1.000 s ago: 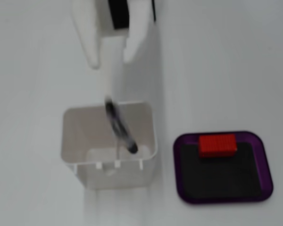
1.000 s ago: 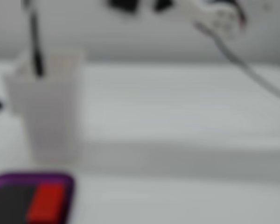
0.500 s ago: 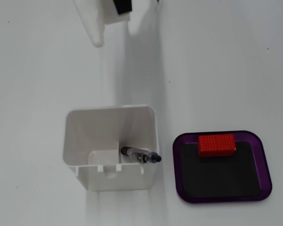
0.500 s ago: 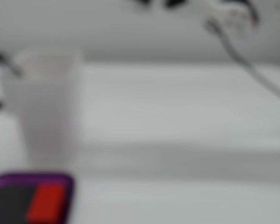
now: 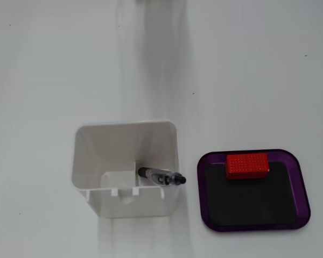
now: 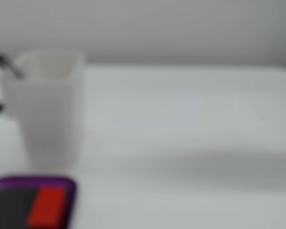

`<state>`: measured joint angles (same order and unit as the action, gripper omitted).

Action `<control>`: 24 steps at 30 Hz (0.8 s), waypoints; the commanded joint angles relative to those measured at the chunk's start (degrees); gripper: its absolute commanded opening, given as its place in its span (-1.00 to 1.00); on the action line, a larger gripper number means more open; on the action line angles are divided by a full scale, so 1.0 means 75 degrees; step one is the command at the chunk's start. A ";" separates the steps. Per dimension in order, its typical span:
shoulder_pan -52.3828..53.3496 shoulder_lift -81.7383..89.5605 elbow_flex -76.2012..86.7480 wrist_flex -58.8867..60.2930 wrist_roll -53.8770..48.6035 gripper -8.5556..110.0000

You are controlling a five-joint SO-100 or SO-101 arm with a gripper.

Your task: Pick up the pen and put it in the pen holder.

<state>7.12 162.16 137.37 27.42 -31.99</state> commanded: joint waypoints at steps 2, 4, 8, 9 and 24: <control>0.0012 0.1664 0.0527 0.2074 0.2566 -0.71; -0.0035 0.2133 0.1102 0.2449 0.3668 -0.71; -0.0105 0.3094 0.2484 0.2906 0.5449 -0.71; -0.0105 0.3352 0.2859 0.2988 0.5684 -0.71; -0.0094 0.4723 0.5051 0.5133 0.4676 -0.84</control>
<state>6.59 191.78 174.81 63.90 3.34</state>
